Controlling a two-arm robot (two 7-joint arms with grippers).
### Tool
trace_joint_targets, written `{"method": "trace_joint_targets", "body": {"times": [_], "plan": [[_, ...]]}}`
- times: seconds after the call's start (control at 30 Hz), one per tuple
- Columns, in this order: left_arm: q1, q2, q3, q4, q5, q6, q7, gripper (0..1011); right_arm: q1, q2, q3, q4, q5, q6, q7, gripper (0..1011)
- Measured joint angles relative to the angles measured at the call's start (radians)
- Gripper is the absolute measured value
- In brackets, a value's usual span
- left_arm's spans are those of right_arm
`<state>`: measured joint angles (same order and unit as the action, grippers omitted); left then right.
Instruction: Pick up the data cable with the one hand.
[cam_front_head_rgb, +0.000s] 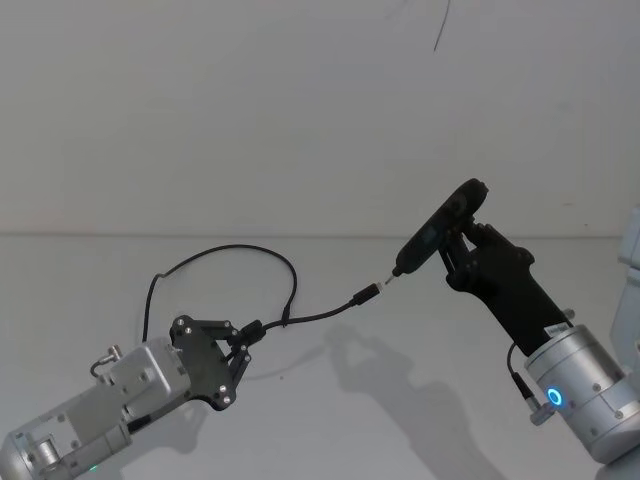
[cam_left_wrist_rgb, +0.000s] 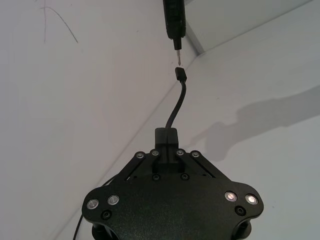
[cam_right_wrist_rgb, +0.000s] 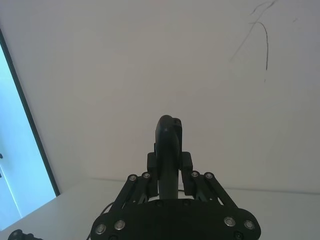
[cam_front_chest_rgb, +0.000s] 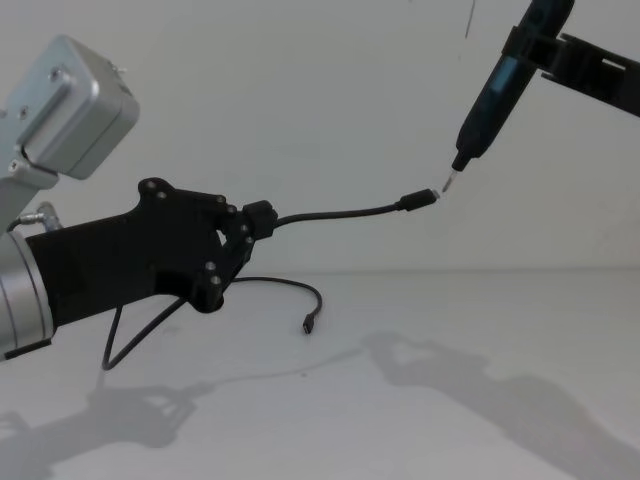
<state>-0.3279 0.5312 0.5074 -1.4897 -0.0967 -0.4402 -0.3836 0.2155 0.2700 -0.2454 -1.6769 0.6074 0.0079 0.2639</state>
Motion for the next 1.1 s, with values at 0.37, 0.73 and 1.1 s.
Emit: {"method": "trace_joint_targets", "body": {"times": [0.37, 0.73, 1.1], "plan": [[0.000, 0.000, 0.000, 0.000, 0.000, 0.000, 0.000, 19, 0.005, 0.004, -0.007, 0.007, 0.009, -0.004, -0.002, 269], [0.000, 0.000, 0.000, 0.000, 0.000, 0.000, 0.000, 19, 0.012, 0.006, -0.015, 0.014, 0.015, -0.004, -0.005, 269], [0.000, 0.000, 0.000, 0.000, 0.000, 0.000, 0.000, 19, 0.016, 0.006, -0.019, 0.018, 0.017, 0.002, -0.009, 269]]}}
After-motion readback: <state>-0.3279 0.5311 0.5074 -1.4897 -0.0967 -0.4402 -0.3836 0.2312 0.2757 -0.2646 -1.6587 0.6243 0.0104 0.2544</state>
